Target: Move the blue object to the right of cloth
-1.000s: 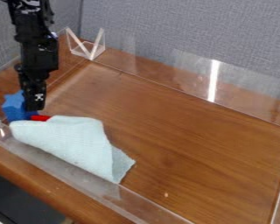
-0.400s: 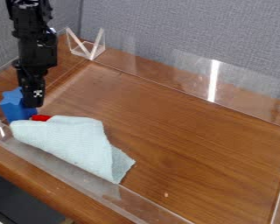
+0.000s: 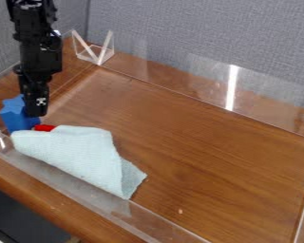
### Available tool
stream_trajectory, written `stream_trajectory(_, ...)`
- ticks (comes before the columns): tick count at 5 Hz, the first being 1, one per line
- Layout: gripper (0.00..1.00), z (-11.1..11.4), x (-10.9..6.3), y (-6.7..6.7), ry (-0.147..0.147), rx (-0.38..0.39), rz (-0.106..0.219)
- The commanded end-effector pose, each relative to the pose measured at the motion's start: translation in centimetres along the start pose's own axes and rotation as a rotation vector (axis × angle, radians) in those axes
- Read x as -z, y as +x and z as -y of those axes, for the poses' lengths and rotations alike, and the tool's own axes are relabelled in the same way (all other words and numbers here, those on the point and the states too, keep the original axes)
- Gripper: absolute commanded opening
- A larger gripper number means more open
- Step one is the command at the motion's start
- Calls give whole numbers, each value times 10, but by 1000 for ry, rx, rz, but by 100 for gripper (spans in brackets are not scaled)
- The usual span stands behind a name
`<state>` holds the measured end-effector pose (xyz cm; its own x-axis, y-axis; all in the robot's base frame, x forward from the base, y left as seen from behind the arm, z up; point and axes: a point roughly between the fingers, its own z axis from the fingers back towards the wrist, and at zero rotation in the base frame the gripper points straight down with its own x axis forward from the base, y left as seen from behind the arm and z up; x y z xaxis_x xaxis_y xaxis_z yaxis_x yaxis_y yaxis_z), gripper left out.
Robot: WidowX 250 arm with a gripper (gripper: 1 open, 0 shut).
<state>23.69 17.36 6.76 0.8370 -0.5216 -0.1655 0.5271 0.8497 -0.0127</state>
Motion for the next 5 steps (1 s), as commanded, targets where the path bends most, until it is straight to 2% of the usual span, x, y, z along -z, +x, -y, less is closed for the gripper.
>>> stream_trajectory(1,0,-11,-31,-5,97,-31,49)
stream_trajectory(5,0,-15,-31,-5,100,-40,50)
